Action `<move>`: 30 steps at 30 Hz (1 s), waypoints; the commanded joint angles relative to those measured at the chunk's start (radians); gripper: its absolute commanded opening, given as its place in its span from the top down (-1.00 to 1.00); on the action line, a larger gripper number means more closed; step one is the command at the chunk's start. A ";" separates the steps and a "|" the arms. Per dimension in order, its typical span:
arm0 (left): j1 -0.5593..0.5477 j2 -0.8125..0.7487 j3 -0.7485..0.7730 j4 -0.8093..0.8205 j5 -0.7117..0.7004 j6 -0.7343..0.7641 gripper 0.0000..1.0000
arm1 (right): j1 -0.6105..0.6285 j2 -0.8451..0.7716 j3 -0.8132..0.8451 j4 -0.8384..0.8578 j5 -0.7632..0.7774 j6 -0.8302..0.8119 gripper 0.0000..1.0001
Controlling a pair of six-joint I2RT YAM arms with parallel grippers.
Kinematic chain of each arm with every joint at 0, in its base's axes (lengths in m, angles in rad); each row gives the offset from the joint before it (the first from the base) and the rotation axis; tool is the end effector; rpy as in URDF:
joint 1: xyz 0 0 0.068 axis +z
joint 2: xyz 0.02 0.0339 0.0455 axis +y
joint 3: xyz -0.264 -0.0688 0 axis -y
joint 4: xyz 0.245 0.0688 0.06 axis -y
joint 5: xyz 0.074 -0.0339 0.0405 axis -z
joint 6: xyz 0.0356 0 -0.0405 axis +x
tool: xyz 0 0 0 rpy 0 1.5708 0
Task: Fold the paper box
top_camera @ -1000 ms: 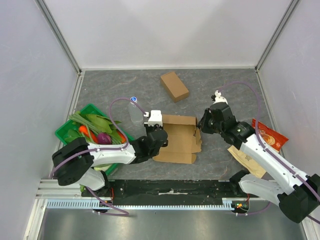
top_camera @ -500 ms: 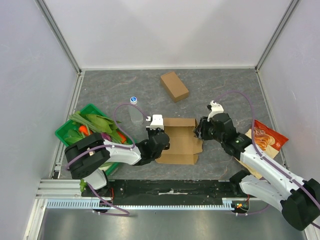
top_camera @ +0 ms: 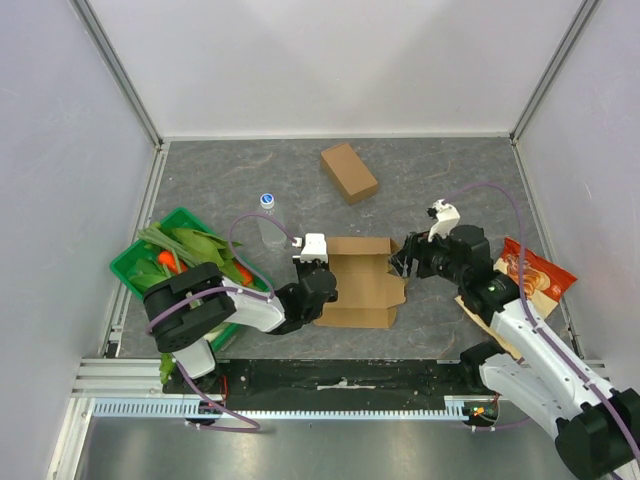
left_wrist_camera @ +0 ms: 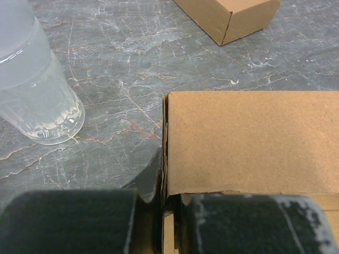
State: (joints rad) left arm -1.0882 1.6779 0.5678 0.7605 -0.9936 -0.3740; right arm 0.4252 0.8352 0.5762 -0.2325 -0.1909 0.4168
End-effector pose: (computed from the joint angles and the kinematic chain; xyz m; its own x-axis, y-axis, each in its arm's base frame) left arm 0.1650 -0.2507 0.1512 -0.1911 -0.0649 -0.9794 0.0518 0.9958 -0.0761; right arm 0.1713 0.0850 0.2531 -0.6188 0.1561 -0.7699 -0.3356 0.8336 0.4388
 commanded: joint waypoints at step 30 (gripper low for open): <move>-0.002 0.020 0.024 0.066 -0.031 0.044 0.96 | 0.129 0.180 0.076 0.027 0.157 -0.105 -0.10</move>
State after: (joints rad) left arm -1.0882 1.6924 0.5671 0.7879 -0.9932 -0.3466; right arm 0.5266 1.0103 0.7013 -0.4046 0.0200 0.3580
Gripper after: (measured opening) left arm 0.077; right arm 0.547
